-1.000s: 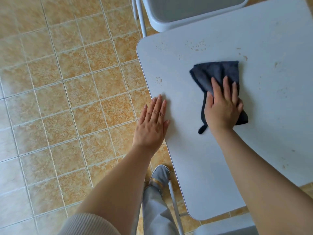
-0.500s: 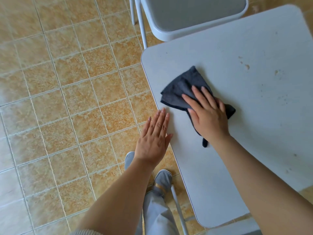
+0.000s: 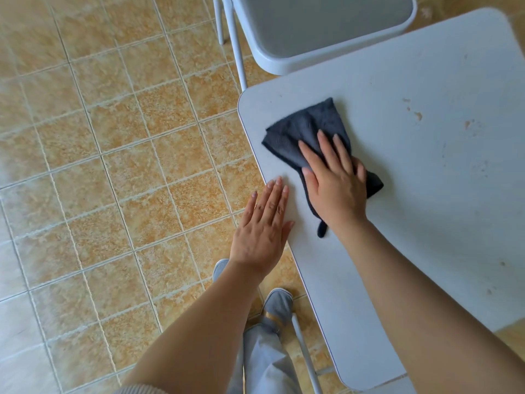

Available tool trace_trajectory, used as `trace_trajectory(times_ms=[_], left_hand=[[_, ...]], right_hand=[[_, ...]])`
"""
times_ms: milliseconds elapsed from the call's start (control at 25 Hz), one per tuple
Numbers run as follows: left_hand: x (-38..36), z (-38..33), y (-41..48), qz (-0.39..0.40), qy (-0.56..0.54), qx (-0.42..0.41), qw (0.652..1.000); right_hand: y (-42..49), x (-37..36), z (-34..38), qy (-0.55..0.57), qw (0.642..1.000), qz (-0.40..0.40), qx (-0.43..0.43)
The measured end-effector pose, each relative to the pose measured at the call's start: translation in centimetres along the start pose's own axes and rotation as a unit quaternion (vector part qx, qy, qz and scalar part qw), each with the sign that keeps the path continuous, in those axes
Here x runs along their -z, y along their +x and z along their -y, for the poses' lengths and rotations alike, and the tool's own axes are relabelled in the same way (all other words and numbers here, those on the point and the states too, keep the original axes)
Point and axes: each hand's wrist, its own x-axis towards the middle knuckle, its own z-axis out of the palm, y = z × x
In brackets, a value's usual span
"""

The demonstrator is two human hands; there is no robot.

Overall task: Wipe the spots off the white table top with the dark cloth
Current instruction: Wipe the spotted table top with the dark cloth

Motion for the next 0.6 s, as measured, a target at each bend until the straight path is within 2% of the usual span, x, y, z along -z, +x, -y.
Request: trace_trajectory(times_ms=[40,120,280,360,440,600], left_hand=[[0.0,0.1,0.2,-0.003,-0.002,-0.001,1.000],[0.0,0.5,0.7,-0.006,-0.003,-0.010,1.000],[-0.2,1.3,1.2,0.000,0.008,-0.029,1.000],[-0.3,1.1,1.2,0.007,0.011,-0.027,1.000],[-0.4,1.0,1.1,0.013,0.010,-0.021,1.000],[-0.2,0.9,1.3,0.018,0.009,-0.022,1.000]], right_hand=[[-1.3,0.3,-1.4,-0.003,1.000,-0.004,0.014],[-3.0,0.9,-4.1,-0.007,1.000,-0.010,-0.018],[0.7,0.7,-5.9,0.008,0.980,0.009,-0.200],[5.3,0.7,-5.1,0.041,0.964,0.034,-0.259],[9.2,0.6,-3.6,0.055,0.964,0.058,-0.255],[12.0,-0.1,0.2,0.050,0.988,0.062,-0.133]])
